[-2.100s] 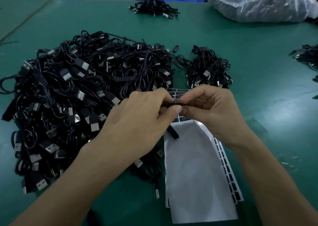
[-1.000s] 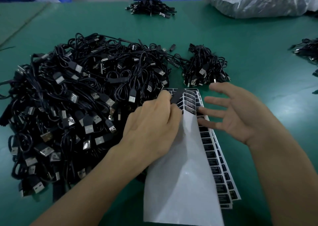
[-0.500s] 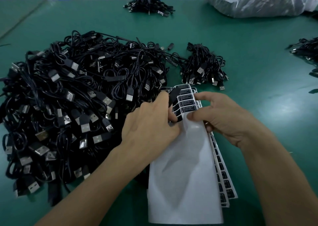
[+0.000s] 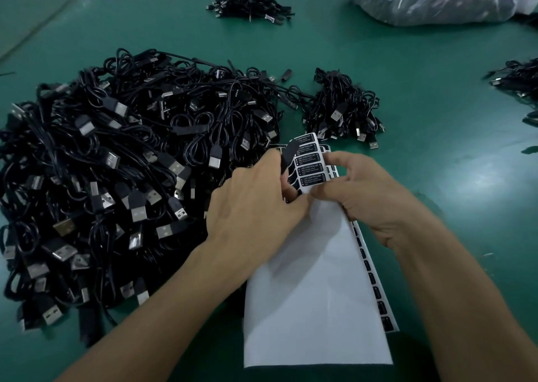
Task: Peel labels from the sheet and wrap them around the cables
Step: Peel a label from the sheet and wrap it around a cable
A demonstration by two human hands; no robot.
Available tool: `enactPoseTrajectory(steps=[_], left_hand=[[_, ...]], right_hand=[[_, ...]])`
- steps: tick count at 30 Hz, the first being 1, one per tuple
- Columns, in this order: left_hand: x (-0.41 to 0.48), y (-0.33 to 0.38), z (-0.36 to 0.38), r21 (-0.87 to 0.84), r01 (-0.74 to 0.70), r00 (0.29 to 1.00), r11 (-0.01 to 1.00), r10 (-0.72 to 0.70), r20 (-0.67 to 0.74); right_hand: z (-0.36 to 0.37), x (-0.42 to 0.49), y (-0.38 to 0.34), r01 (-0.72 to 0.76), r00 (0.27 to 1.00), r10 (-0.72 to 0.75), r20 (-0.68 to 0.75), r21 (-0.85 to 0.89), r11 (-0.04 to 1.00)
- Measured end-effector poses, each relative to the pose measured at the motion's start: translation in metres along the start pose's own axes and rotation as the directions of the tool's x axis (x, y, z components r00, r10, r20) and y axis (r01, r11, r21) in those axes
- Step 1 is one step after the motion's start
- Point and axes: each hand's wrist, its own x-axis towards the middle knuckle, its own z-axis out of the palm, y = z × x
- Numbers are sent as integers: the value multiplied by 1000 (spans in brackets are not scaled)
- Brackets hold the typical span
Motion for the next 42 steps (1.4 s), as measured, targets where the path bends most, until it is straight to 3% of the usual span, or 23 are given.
enactPoseTrajectory(steps=[15,19,24,27,29,31,33,37,42], left_hand=[[2,-4,0,-40,49,999,998,-49,4],[1,-6,0,-91,46,998,995,-50,-38],[2,-6,-9,-319,7,989,948,-54,-139],[0,-8,-11,-389,28,989,921,-83,-126],[0,-12,-11,-404,59,988,913,-110,-104],[2,-15,-11,-436,91,985,896,-146,-96],[5,-15,-12,-455,105,980,884,-170,-103],[5,-16,-12,-446,111,980,888,-172,-98],[5,-17,-14,-457,137,977,879,-196,-84]], right_hand=[[-2,-7,-1,66,998,-65,5,-72,995],[0,-5,4,75,981,-121,-153,-277,958],[0,-1,8,15,945,-168,-281,-476,879],[2,1,11,-39,905,-248,-346,-648,761],[7,-2,7,89,856,-405,-322,-679,728],[16,-7,0,332,794,-575,-197,-651,682],[26,-12,-2,463,761,-646,-64,-643,610],[42,-13,3,501,745,-667,29,-684,530],[50,-13,5,489,708,-705,-40,-692,530]])
